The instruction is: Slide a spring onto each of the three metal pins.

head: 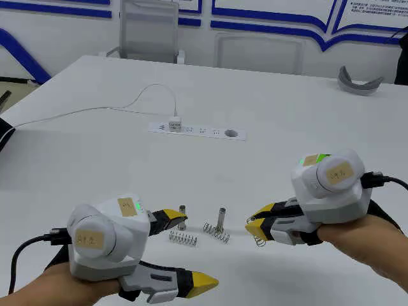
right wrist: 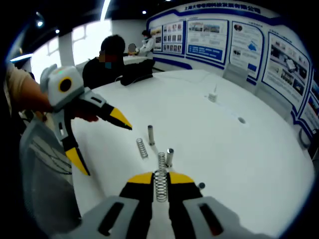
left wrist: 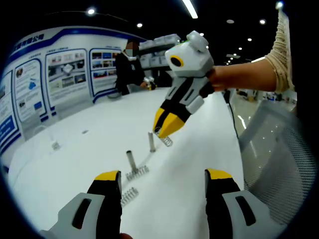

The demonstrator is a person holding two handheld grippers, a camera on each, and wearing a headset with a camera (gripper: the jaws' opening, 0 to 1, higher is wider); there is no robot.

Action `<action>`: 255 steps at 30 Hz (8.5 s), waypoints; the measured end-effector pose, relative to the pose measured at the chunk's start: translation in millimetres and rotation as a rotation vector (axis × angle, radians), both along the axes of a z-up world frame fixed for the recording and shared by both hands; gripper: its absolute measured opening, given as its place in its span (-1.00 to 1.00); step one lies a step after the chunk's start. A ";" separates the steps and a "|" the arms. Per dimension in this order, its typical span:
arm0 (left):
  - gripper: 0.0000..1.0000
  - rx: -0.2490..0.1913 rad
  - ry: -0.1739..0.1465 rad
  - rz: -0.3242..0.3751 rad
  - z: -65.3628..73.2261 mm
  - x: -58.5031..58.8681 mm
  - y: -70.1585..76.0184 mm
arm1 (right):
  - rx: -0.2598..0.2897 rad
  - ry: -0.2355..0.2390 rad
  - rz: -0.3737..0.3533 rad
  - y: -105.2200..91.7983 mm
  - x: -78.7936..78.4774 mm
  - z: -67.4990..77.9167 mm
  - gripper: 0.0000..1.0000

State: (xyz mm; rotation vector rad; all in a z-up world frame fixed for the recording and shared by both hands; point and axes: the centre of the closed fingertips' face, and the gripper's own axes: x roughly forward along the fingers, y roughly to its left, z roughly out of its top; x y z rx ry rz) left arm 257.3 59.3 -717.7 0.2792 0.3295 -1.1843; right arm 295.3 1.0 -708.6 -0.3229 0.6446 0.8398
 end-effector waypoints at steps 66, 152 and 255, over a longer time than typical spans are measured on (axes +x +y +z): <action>-0.76 -0.202 0.044 0.058 30.4 18.9 -27.3 | 0.253 -0.061 0.056 44.1 -19.8 53.2 -0.77; -0.04 -0.126 0.026 0.057 23.8 11.2 -9.5 | 0.221 -0.133 -0.198 -45.1 28.6 55.4 -0.77; 0.99 -0.103 0.093 0.231 -1.5 19.9 40.6 | 0.192 -0.068 -0.237 -57.7 39.3 -48.2 -0.76</action>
